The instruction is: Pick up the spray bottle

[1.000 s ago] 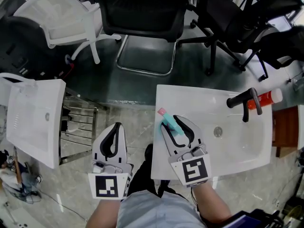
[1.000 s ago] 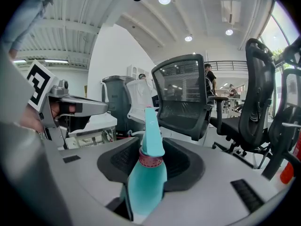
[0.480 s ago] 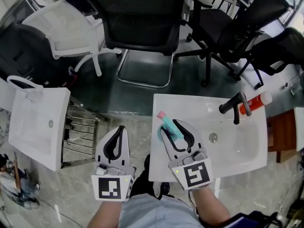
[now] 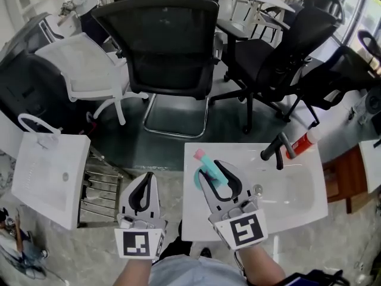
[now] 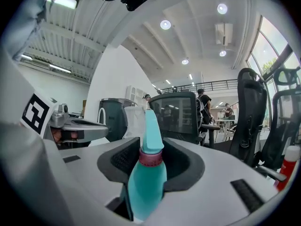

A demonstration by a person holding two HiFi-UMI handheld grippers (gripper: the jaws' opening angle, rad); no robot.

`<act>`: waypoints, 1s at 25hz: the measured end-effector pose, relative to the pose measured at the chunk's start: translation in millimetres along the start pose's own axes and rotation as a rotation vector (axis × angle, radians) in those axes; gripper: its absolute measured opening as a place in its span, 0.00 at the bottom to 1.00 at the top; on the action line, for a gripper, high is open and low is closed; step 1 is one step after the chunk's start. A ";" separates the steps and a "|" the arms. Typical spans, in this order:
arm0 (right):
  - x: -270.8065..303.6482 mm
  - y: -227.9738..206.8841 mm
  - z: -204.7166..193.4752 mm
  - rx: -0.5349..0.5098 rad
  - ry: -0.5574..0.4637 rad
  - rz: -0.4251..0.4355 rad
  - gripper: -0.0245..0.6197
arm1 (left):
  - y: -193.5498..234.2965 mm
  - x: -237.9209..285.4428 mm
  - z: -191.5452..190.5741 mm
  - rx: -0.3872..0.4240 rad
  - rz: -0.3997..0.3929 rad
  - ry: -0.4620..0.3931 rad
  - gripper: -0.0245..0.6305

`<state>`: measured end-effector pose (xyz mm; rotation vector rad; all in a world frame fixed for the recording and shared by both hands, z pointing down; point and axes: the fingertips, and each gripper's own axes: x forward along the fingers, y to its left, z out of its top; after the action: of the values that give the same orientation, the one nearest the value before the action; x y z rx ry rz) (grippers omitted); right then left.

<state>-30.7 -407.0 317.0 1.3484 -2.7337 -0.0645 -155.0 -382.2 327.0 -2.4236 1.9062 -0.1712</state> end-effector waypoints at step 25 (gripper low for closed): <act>-22.7 -2.7 22.6 -0.025 -0.026 -0.062 0.29 | 5.4 -13.8 27.8 0.004 0.008 -0.068 0.07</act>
<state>-17.1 -390.6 292.9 1.4361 -2.7019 -0.1215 -160.1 -370.9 298.0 -2.3861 1.8854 -0.0911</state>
